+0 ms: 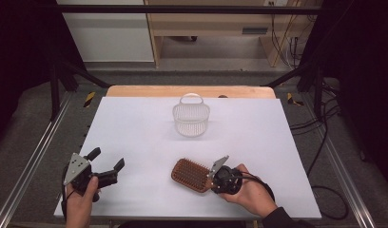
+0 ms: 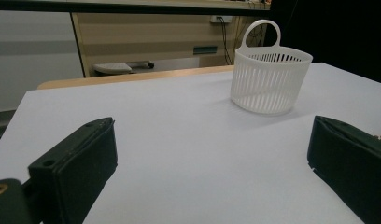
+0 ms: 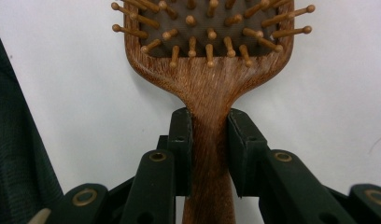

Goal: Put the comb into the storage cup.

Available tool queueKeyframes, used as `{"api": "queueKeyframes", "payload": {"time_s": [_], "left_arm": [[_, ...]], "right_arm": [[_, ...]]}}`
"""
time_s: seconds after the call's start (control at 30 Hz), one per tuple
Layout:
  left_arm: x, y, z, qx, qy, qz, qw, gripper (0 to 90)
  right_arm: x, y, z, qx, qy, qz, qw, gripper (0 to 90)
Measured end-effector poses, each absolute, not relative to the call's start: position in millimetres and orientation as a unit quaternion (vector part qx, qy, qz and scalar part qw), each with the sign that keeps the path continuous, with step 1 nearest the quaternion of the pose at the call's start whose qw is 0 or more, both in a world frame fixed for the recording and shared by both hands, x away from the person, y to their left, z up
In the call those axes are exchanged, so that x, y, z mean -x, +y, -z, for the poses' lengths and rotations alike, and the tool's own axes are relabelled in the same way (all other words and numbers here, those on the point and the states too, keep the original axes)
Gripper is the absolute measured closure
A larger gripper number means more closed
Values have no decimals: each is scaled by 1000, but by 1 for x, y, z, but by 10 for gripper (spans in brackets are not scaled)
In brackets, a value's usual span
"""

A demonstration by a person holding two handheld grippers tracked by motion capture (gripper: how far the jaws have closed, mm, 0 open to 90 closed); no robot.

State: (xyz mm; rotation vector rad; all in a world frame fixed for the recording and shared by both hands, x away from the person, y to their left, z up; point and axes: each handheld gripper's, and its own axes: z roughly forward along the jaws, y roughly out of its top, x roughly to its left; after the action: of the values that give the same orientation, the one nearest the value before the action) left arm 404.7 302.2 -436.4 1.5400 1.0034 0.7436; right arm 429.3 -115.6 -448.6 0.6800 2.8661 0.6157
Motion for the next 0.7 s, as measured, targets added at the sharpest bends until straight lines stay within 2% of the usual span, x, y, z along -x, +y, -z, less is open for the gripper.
{"api": "queueKeyframes", "payload": {"time_s": [0.37,0.7], "left_arm": [[-403,284,416,-645,392,-285,591,17],[-406,265,406,-660,372,-275,592,17]], "right_arm": [[-436,-130,428,-254,903,-322,125,730],[-442,-137,419,-261,876,-380,144,730]]}}
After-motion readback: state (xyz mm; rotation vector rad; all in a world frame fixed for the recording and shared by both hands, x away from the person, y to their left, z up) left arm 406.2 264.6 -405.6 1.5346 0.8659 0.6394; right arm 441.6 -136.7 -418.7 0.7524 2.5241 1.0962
